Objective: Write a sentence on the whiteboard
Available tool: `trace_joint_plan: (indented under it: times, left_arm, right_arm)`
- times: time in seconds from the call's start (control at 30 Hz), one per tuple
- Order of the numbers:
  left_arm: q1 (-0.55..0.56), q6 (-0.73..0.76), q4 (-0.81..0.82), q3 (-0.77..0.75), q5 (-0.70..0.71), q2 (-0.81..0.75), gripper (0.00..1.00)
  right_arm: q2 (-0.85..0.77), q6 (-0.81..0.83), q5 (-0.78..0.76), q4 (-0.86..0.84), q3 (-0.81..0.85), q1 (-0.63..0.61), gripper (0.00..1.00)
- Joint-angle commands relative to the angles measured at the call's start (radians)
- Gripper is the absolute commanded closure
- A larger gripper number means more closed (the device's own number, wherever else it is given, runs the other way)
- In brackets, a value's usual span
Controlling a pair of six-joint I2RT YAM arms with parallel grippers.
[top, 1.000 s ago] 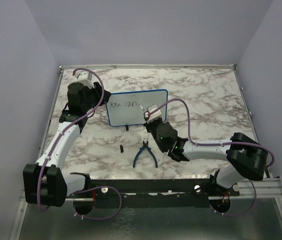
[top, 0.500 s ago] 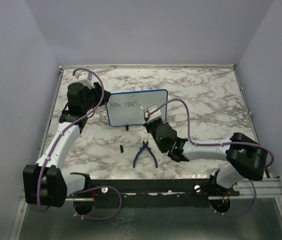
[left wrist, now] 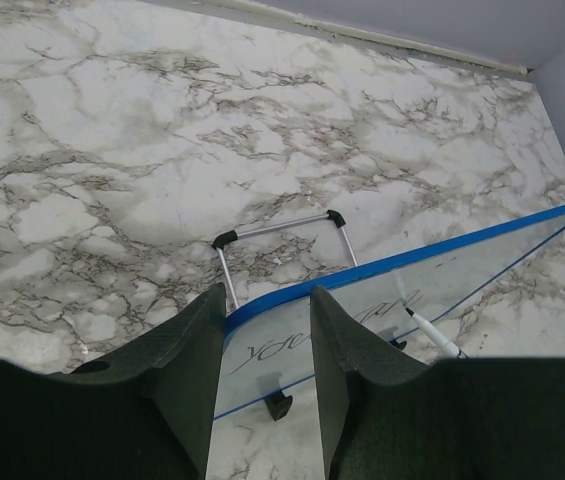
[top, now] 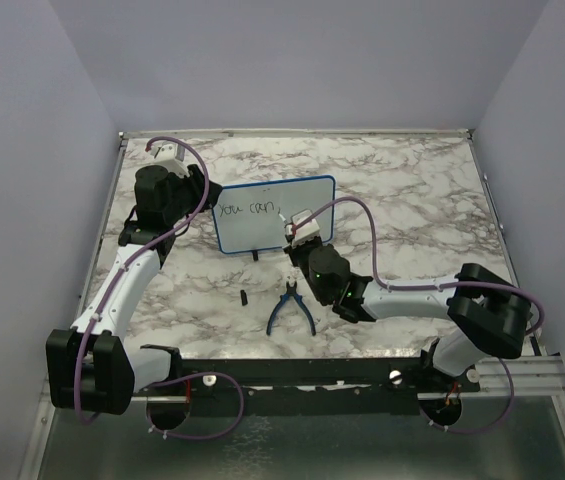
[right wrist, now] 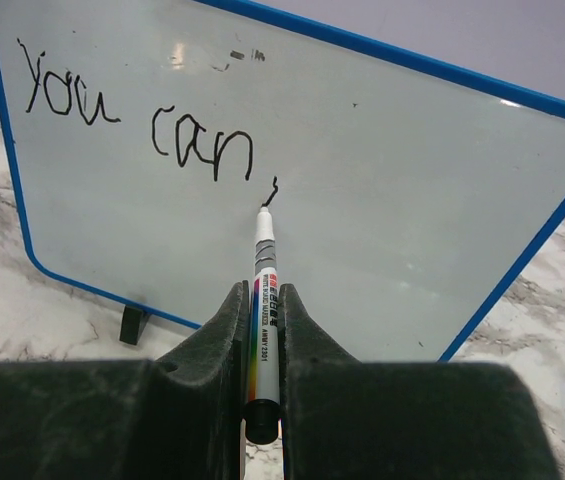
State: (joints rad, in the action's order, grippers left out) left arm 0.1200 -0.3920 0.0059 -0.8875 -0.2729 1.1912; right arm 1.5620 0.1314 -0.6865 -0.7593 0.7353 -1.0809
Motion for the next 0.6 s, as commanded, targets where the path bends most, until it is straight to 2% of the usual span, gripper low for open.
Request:
trace_joint_plan:
  times: [0.0, 0.2, 0.37, 0.57]
  left_arm:
    - [0.003, 0.008, -0.017, 0.015, -0.024, -0.022, 0.60]
    - [0.004, 0.008, -0.017, 0.014, -0.023, -0.021, 0.60]
    - [0.004, 0.007, -0.018, 0.015, -0.025, -0.018, 0.60]
    - [0.003, 0.007, -0.017, 0.015, -0.026, -0.016, 0.60]
  right_arm:
    - [-0.004, -0.004, 0.034, -0.013, 0.010, -0.002, 0.99]
    - [-0.102, -0.009, 0.099, -0.036, -0.053, -0.008, 0.99]
    - [-0.117, -0.013, -0.007, -0.022, -0.048, -0.008, 0.99]
    - [-0.080, 0.021, -0.043, -0.058, -0.031, -0.007, 0.99]
